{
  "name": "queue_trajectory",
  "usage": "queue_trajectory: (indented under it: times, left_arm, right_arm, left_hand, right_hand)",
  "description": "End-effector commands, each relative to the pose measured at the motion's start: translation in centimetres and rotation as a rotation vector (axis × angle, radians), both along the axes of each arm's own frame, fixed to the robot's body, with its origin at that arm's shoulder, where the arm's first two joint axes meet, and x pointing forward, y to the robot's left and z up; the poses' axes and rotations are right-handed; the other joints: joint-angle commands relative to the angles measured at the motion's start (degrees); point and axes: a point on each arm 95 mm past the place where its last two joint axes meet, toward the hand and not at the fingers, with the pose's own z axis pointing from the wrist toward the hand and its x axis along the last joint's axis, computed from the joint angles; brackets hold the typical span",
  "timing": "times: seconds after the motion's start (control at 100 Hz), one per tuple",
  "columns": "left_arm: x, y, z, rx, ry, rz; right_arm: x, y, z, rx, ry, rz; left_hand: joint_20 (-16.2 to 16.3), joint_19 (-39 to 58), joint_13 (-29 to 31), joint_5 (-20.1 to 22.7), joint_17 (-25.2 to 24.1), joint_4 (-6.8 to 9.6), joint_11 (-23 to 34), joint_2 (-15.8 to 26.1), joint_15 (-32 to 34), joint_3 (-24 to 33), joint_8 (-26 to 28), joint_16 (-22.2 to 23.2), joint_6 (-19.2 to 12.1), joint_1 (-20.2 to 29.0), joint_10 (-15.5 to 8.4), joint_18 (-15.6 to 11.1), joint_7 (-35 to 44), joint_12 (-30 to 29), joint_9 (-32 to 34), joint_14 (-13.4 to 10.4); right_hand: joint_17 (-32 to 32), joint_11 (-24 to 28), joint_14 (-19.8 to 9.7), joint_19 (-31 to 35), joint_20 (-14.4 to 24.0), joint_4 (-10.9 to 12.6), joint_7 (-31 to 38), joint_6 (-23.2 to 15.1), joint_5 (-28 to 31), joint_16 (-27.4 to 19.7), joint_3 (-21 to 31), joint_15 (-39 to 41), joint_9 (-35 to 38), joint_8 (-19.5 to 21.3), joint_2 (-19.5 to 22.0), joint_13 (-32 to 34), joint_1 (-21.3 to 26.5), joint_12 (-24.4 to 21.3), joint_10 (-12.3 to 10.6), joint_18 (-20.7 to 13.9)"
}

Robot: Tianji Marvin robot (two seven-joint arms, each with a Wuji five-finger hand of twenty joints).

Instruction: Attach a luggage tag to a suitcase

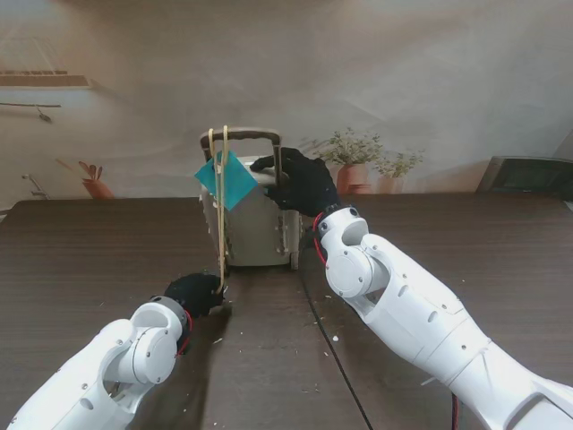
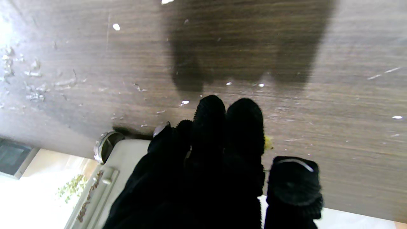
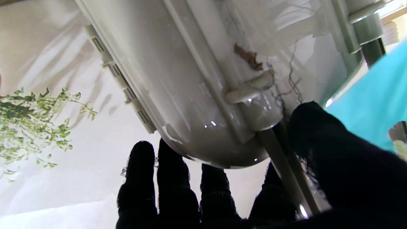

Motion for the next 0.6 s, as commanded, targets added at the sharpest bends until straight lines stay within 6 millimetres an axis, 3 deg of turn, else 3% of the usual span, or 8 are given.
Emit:
queue_trajectory:
  times: [0.0, 0.11, 0.19, 0.23, 0.35, 0.49, 0.59]
  left_arm:
    - [-0.2, 0.1, -0.4, 0.018, 0.018, -0.012]
    - [-0.3, 0.2, -0.5, 0.028, 0.025, -0.016]
    - [-0.4, 0.2, -0.4, 0.020, 0.018, -0.008]
    - [-0.4, 0.2, -0.4, 0.014, 0.012, -0.002]
    - [-0.6, 0.3, -0.1, 0.001, -0.010, 0.013]
    - [-0.9, 0.1, 0.1, -0.019, -0.051, 0.043]
    - [-1.2, 0.2, 0.4, 0.011, -0.090, 0.050]
  right_arm:
    - [-0.4, -0.1, -2.4, -0.036, 0.063, 0.007]
    - [-0.5, -0.1, -2.5, -0.037, 0.066, 0.008]
    - [-0.4, -0.1, -2.5, -0.036, 0.066, 0.007]
    - [-0.4, -0.1, -2.5, -0.035, 0.067, 0.006]
    - [-0.4, -0.1, -2.5, -0.035, 0.066, 0.006]
    - [-0.4, -0.2, -2.5, -0.034, 0.066, 0.005]
    - [-0.4, -0.2, -2.5, -0.034, 0.065, 0.004]
  left_hand:
    - [-0.7, 2.8, 1.9, -1.0, 0.1, 0.47, -0.1, 1.8, -0.4, -1.6, 0.7, -1.8, -2.8, 2.2, 0.2, -1.7, 1.9, 1.1, 0.3, -4.4]
    - [-1.2, 1.4, -0.3, -1.9, -2.4, 0.32, -1.5, 2.2, -2.1, -2.0, -1.3, -2.2, -4.9, 0.8, -0.3, -2.9, 0.2, 0.9, -1.8, -4.8]
    - [-0.3, -2.0, -4.8, -4.7, -7.5, 0.50, -4.5, 0.9, -5.1, -1.8, -5.4, -1.3, -5.0, -1.6, 0.4, -2.7, -4.1, 0.7, -5.8, -3.2]
    - [0.7, -4.2, -7.2, -6.3, -9.9, 0.87, -5.9, -0.3, -6.6, -1.3, -6.9, -0.4, -4.5, -3.8, 0.8, -2.2, -7.3, 0.4, -8.2, -2.6]
    - [3.2, -11.1, -13.9, -10.2, -16.8, 1.18, -8.7, -1.2, -11.0, 5.8, -6.1, 1.3, -1.8, -18.1, 1.5, -1.4, -18.9, -0.5, -15.3, -1.3]
    - [2.6, -14.7, -18.4, -12.5, -20.7, 1.52, -10.1, -3.5, -12.9, 5.5, -7.5, 1.5, 0.3, -25.4, 3.1, -0.2, -21.6, -1.0, -19.5, 0.0]
    - [2.5, -16.4, -21.6, -14.6, -23.0, 1.57, -11.3, -2.6, -14.3, 4.9, -9.3, 1.8, 1.5, -28.4, 3.6, 0.0, -24.9, -1.5, -22.8, 0.8]
  right_hand:
    - [-0.2, 4.8, -3.4, 0.7, -1.0, 0.7, 5.5, 6.2, 6.9, 0.1, 0.6, 1.6, 6.3, 1.6, 1.3, 1.9, 2.1, 0.9, 0.5, -2.2]
    - [-0.2, 4.8, -3.4, 0.7, -1.1, 0.7, 5.5, 6.4, 7.1, 0.1, 0.7, 1.6, 6.4, 1.5, 1.2, 2.0, 2.1, 0.9, 0.6, -2.2]
    - [-0.2, 4.8, -3.4, 0.8, -1.2, 0.8, 5.5, 6.4, 7.1, 0.1, 0.7, 1.5, 6.5, 1.4, 1.3, 1.9, 2.1, 0.9, 0.6, -2.3]
    - [-0.2, 4.8, -3.4, 0.8, -1.3, 0.8, 5.4, 6.5, 7.1, 0.1, 0.7, 1.6, 6.5, 1.4, 1.3, 2.0, 2.1, 0.9, 0.5, -2.2]
    - [-0.2, 4.7, -3.4, 0.9, -1.4, 0.8, 5.4, 6.5, 7.0, 0.1, 0.7, 1.6, 6.5, 1.4, 1.4, 2.0, 2.2, 0.9, 0.6, -2.3]
    - [-0.2, 4.7, -3.5, 1.0, -1.5, 0.8, 5.4, 6.5, 7.1, 0.1, 0.7, 1.6, 6.6, 1.3, 1.4, 2.0, 2.2, 0.9, 0.6, -2.3]
    - [-0.2, 4.7, -3.4, 1.0, -1.6, 0.8, 5.4, 6.5, 7.1, 0.1, 0.7, 1.6, 6.6, 1.3, 1.3, 2.0, 2.2, 0.9, 0.6, -2.3]
